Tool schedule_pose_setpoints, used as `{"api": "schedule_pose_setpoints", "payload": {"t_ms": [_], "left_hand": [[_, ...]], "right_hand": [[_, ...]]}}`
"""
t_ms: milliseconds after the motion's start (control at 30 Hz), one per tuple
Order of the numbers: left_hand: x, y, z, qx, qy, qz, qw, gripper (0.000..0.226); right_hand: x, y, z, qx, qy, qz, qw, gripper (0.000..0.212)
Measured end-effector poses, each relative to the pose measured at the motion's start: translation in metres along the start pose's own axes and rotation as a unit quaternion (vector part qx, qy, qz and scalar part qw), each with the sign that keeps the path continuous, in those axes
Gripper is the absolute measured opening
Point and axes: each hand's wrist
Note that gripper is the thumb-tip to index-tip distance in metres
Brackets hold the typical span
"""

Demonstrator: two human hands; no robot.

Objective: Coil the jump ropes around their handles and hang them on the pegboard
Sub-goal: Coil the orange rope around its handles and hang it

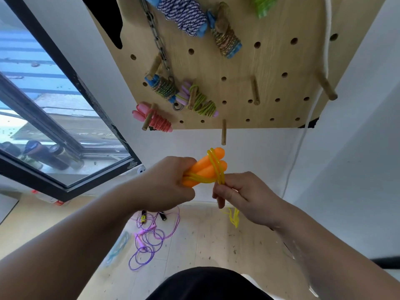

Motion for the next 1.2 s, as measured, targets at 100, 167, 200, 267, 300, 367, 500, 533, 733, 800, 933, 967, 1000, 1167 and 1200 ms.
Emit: {"api": "schedule_pose_setpoints", "payload": {"t_ms": [100, 167, 200, 267, 300, 367, 500, 533, 733, 800, 933, 967, 1000, 1167, 1200], "left_hand": [[0.003, 0.008, 0.006, -0.069, -0.026, -0.039, 0.997, 0.015], [0.010, 0.009, 0.014, -0.133, -0.051, -0.063, 0.988, 0.014], [0.015, 0.006, 0.018, -0.165, -0.060, -0.091, 0.980, 0.015], [0.023, -0.008, 0.023, -0.204, -0.071, -0.218, 0.952, 0.017], [0.024, -0.016, 0.022, -0.198, -0.074, -0.276, 0.938, 0.017], [0.015, -0.028, 0.013, -0.176, -0.050, -0.331, 0.926, 0.018], [-0.018, -0.029, -0.014, -0.107, 0.050, -0.361, 0.925, 0.023], [-0.024, -0.028, -0.020, -0.078, 0.075, -0.352, 0.930, 0.023], [-0.048, -0.021, -0.038, 0.063, 0.152, -0.232, 0.959, 0.015], [-0.046, -0.021, -0.038, 0.093, 0.149, -0.197, 0.965, 0.013], [-0.037, -0.011, -0.032, 0.166, 0.145, -0.092, 0.971, 0.013], [-0.034, -0.006, -0.028, 0.173, 0.146, -0.036, 0.973, 0.015], [-0.030, -0.002, -0.024, 0.172, 0.145, 0.022, 0.974, 0.016], [-0.005, 0.002, -0.003, 0.053, 0.108, 0.086, 0.989, 0.017], [-0.001, 0.000, -0.001, 0.026, 0.098, 0.069, 0.992, 0.015]], "right_hand": [[0.006, 0.003, -0.003, -0.038, 0.053, 0.079, 0.995, 0.035], [0.010, 0.002, -0.009, -0.103, 0.064, 0.175, 0.977, 0.029], [0.011, 0.004, -0.014, -0.146, 0.043, 0.218, 0.964, 0.030], [0.009, 0.011, -0.026, -0.186, 0.014, 0.262, 0.947, 0.040], [0.007, 0.016, -0.032, -0.186, 0.009, 0.265, 0.946, 0.047], [0.003, 0.025, -0.045, -0.179, 0.012, 0.274, 0.945, 0.047], [-0.012, 0.022, -0.054, -0.162, 0.015, 0.361, 0.918, 0.023], [-0.015, 0.017, -0.051, -0.140, 0.011, 0.372, 0.918, 0.021], [-0.017, -0.013, -0.027, 0.001, -0.020, 0.361, 0.933, 0.040], [-0.014, -0.017, -0.021, 0.047, -0.037, 0.319, 0.946, 0.046], [0.000, -0.030, -0.009, 0.073, -0.105, 0.150, 0.980, 0.032], [0.005, -0.034, -0.005, 0.070, -0.126, 0.123, 0.982, 0.031], [0.011, -0.038, -0.001, 0.067, -0.139, 0.106, 0.982, 0.030], [0.028, -0.040, 0.006, 0.019, -0.130, 0.080, 0.988, 0.028], [0.030, -0.036, 0.003, 0.005, -0.119, 0.088, 0.989, 0.027]]}}
Point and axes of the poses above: each hand's wrist, its own z-axis away from the middle knuckle, its own y-axis out of the back of the hand, x = y × z, and after that the axes turned 8 degrees about z, right-handed
